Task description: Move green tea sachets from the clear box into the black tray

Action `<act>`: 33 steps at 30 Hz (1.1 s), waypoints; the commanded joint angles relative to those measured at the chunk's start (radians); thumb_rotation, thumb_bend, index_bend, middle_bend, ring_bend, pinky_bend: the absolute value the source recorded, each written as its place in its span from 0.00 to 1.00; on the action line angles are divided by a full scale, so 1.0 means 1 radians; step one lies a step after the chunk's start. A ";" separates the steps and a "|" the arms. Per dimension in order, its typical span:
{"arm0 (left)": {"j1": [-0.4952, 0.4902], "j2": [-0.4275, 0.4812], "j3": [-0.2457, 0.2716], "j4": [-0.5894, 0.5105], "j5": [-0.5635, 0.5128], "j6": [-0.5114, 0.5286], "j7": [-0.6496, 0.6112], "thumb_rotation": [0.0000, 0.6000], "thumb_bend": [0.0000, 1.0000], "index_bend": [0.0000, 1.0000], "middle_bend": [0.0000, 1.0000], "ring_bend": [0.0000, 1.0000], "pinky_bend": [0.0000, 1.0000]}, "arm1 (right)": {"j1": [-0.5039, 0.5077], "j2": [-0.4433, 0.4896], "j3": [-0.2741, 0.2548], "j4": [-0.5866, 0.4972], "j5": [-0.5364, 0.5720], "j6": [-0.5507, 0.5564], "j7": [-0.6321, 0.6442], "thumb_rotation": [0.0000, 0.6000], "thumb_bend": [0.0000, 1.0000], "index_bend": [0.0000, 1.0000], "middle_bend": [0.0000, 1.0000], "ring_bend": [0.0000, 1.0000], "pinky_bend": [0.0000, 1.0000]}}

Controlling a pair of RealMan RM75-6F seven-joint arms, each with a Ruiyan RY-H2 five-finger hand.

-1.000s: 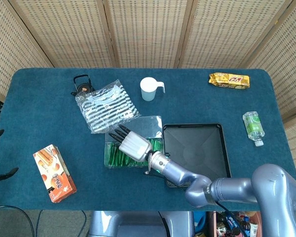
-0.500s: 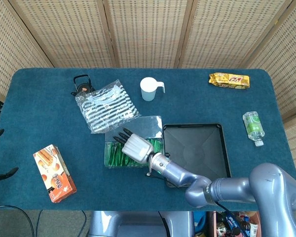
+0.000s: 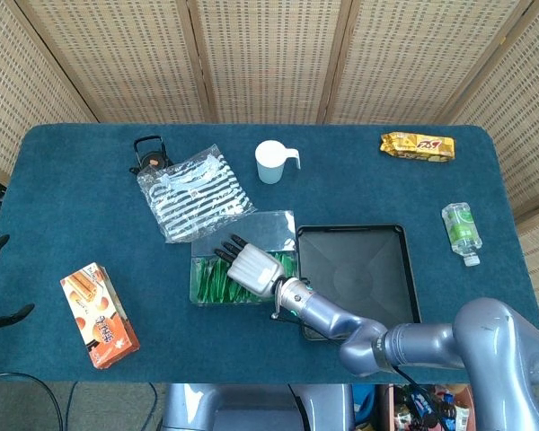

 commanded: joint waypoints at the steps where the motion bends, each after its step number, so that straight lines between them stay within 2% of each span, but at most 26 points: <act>1: -0.002 -0.002 0.000 0.000 -0.002 -0.003 0.004 1.00 0.13 0.00 0.00 0.00 0.00 | -0.002 0.014 0.003 -0.012 -0.002 -0.013 0.017 1.00 0.48 0.48 0.09 0.00 0.07; 8: -0.004 -0.004 -0.001 -0.001 -0.007 -0.007 0.012 1.00 0.13 0.00 0.00 0.00 0.00 | 0.004 0.039 0.007 -0.039 -0.008 -0.042 0.051 1.00 0.48 0.48 0.09 0.00 0.07; 13: -0.004 -0.004 0.000 -0.002 -0.009 -0.008 0.012 1.00 0.13 0.00 0.00 0.00 0.00 | 0.015 0.032 0.005 -0.031 0.003 -0.050 0.045 1.00 0.43 0.48 0.09 0.00 0.07; 25: -0.009 -0.004 -0.002 0.002 -0.015 -0.018 0.010 1.00 0.13 0.00 0.00 0.00 0.00 | 0.069 0.046 0.000 -0.045 0.127 -0.067 -0.006 1.00 0.39 0.48 0.09 0.00 0.07; 33: -0.010 -0.004 -0.003 0.004 -0.020 -0.019 0.008 1.00 0.13 0.00 0.00 0.00 0.00 | 0.086 0.042 -0.001 -0.036 0.159 -0.051 -0.009 1.00 0.31 0.48 0.09 0.00 0.07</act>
